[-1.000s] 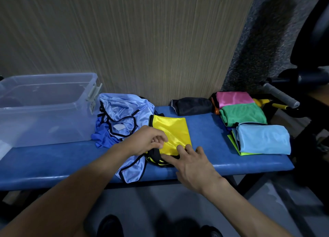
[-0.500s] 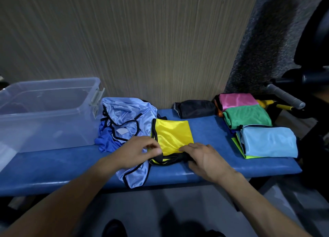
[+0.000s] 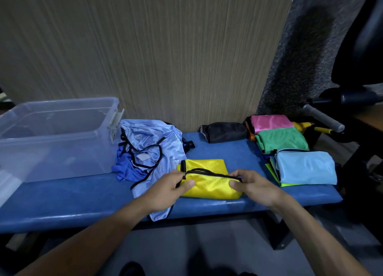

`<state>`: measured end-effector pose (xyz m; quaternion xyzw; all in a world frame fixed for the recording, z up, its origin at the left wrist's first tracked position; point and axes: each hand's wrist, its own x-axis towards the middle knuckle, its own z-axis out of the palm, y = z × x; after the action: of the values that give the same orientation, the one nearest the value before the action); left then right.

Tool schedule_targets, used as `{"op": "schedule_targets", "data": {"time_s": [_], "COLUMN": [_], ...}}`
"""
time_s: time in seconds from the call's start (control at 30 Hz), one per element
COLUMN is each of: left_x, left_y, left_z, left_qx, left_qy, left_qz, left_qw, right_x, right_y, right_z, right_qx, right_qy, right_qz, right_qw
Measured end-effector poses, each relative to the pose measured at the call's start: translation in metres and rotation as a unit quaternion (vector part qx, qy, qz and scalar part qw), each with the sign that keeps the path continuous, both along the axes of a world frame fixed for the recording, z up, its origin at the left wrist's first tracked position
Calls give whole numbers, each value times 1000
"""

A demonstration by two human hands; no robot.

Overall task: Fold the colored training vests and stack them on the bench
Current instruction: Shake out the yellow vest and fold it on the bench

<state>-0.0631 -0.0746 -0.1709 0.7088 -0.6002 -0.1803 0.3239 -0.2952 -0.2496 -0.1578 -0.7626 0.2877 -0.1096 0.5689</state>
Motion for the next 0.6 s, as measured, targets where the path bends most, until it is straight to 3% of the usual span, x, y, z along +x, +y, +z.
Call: {"op": "schedule_targets", "data": {"time_s": [0.3,0.47,0.6], "left_x": [-8,-10,-8], "left_y": [-13,-23,-34], "left_z": [3,10,16], "left_qx": [22,56,81], "left_qy": [85,60,39], "left_qz": [155,222,249], "left_qw": [984,972,964], "right_x": [42,65,73], "right_y": [7,1,1], "right_z": [4,-1,-9], "right_qx": [-180,-235,-313], "right_qy": [62,129,213], "right_qz": [-121,-160,-173], "right_qw": [974,950,909]}}
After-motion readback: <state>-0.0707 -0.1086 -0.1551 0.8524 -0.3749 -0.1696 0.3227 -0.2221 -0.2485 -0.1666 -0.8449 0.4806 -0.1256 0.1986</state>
